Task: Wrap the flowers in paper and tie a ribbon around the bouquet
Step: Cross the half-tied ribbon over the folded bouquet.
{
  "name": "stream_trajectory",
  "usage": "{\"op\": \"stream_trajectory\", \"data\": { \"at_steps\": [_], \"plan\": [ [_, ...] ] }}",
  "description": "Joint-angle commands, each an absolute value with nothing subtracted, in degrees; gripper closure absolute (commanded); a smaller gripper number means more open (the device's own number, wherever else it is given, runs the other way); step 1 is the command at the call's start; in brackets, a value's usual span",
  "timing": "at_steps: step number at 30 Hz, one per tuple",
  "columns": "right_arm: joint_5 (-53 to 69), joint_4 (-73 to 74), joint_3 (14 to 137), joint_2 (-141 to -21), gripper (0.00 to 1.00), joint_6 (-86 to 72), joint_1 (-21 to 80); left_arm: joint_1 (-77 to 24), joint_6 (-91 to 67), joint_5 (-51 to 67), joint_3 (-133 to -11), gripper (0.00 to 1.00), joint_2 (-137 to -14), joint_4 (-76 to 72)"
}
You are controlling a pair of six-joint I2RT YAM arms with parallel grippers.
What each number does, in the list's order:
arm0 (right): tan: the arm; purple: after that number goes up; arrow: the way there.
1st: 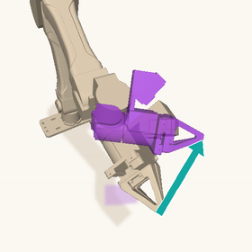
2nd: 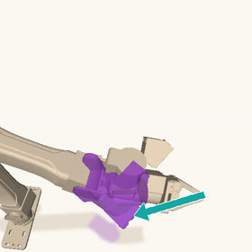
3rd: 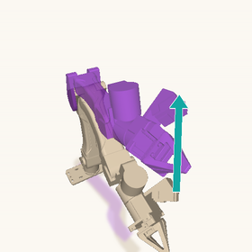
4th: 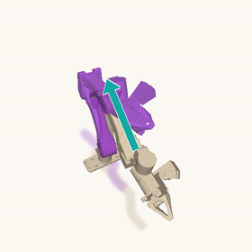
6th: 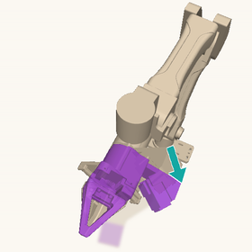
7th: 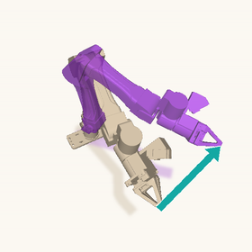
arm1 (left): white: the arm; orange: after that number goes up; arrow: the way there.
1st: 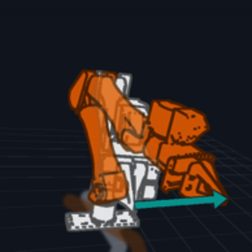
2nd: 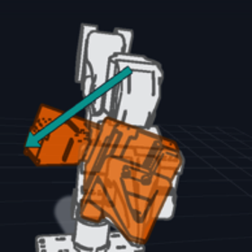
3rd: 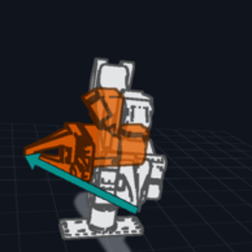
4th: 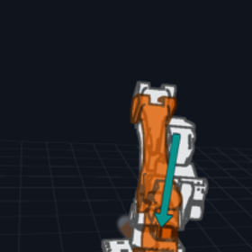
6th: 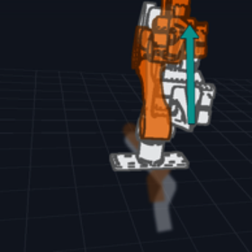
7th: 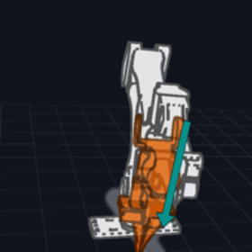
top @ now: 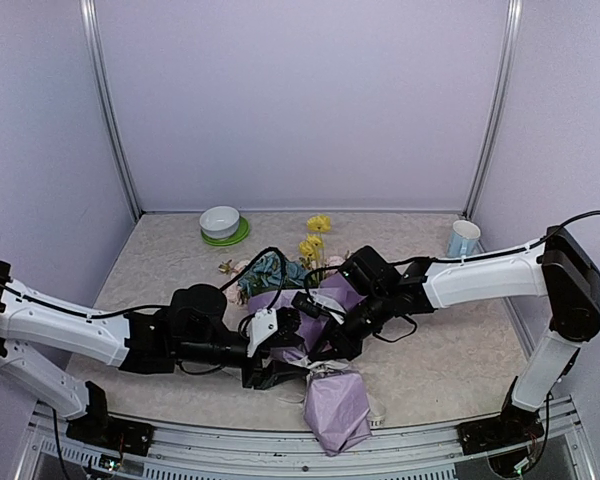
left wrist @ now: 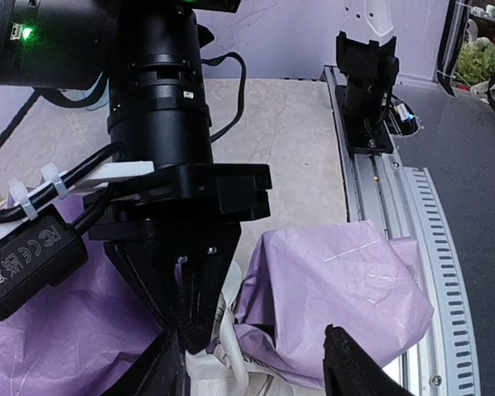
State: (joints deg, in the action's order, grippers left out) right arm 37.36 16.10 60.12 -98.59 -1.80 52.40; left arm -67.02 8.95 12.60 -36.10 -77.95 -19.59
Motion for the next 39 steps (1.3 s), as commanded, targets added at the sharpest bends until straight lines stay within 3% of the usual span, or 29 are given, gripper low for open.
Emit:
{"op": "stream_trajectory", "data": {
  "at_steps": [1,2,3,4,8,14,18,20,23,29,35,39],
  "plan": [
    [35.81,11.92,59.14,-96.6,0.97,-3.25,52.19,-65.49,5.97,10.57,-35.45,0.55,-80.53,-20.96],
    [35.44,10.92,58.62,-96.0,0.97,-3.51,52.21,-65.37,4.65,6.73,-36.06,0.7,-81.82,-20.85],
    [35.13,9.75,57.8,-95.47,0.98,-3.86,52.16,-64.9,3.68,4.84,-36.64,0.79,-83.14,-20.81],
    [35.05,8.5,57.14,-95.01,0.98,-4.24,52.14,-64.41,3.21,4.69,-37.18,0.82,-84.47,-20.71],
    [35.75,5.03,54.38,-93.8,0.98,-5.36,52.16,-63.67,2.12,5.62,-37.62,0.7,-87.7,-23.68],
    [36.85,1.7,51.64,-92.61,0.98,-5.9,52.2,-63.55,1.68,7.42,-38.95,0.66,-91.92,-24.54],
    [35.96,1.02,51.38,-92.62,0.99,-6.31,52.2,-63.61,1.57,13.84,-38.0,0.52,-92.43,-27.54],
    [36.79,0.31,51.1,-92.45,0.99,-6.33,52.21,-63.56,0.96,13.54,-37.2,0.5,-92.71,-29.71],
    [37.8,-0.1,50.81,-92.4,1.0,-6.05,52.21,-63.53,0.66,12.01,-38.65,0.69,-94.52,-29.36],
    [38.27,0.15,49.4,-91.88,0.95,-6.46,52.2,-63.75,0.11,11.5,-38.08,0.95,-93.99,-32.65],
    [36.66,-0.37,46.28,-88.27,0.79,-7.46,52.19,-63.88,0.08,11.26,-36.59,0.99,-92.29,-32.88],
    [37.72,-0.93,44.29,-86.68,0.75,-8.5,52.21,-63.87,-0.27,10.89,-36.36,0.98,-91.87,-33.52]
  ]
}}
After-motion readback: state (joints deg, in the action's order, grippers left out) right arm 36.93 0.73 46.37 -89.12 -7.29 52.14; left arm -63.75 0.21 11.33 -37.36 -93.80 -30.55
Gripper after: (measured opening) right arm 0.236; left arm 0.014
